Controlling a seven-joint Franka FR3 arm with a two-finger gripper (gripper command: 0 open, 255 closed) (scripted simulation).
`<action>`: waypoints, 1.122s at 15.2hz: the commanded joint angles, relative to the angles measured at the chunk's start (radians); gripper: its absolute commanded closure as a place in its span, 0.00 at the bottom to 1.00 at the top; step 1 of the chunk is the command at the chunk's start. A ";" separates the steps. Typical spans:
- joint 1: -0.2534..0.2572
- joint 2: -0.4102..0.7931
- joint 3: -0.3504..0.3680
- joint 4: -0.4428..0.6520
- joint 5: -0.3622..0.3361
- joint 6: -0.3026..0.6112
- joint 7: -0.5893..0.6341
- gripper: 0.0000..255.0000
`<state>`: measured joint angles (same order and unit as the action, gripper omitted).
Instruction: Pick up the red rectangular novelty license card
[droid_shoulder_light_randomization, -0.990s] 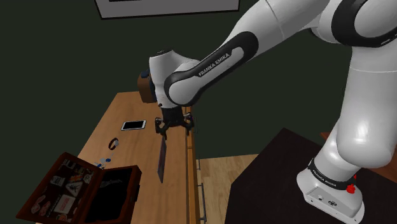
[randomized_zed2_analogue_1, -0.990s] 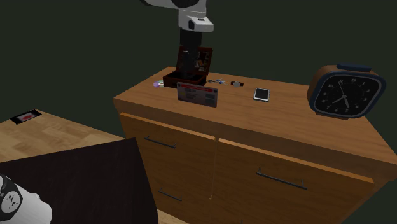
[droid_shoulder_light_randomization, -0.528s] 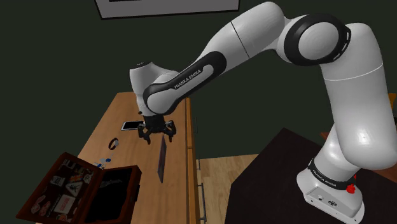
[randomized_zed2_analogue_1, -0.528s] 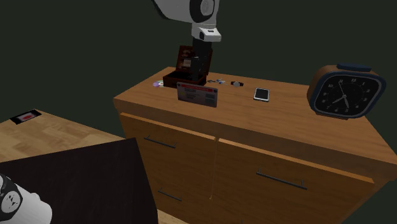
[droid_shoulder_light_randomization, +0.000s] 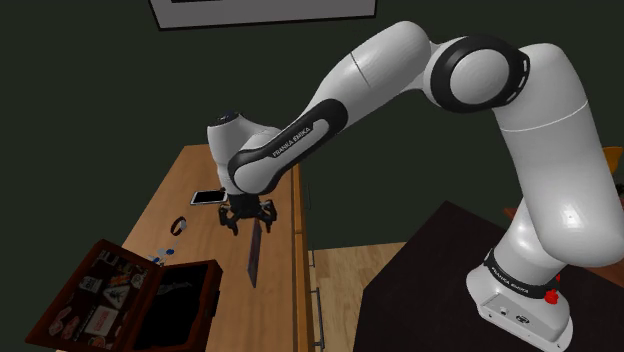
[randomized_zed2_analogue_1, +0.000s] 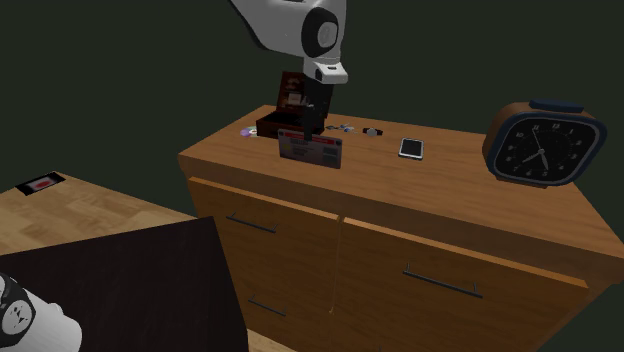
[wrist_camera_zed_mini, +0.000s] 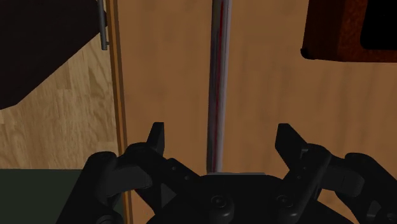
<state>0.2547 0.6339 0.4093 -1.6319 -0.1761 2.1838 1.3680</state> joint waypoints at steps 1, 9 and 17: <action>0.001 0.005 -0.001 -0.001 -0.002 0.007 0.001 0.00; 0.001 0.006 -0.001 0.000 -0.002 0.006 0.001 1.00; -0.007 -0.038 0.011 0.014 0.014 -0.050 -0.004 1.00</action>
<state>0.2489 0.6005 0.4187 -1.6253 -0.1641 2.1459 1.3652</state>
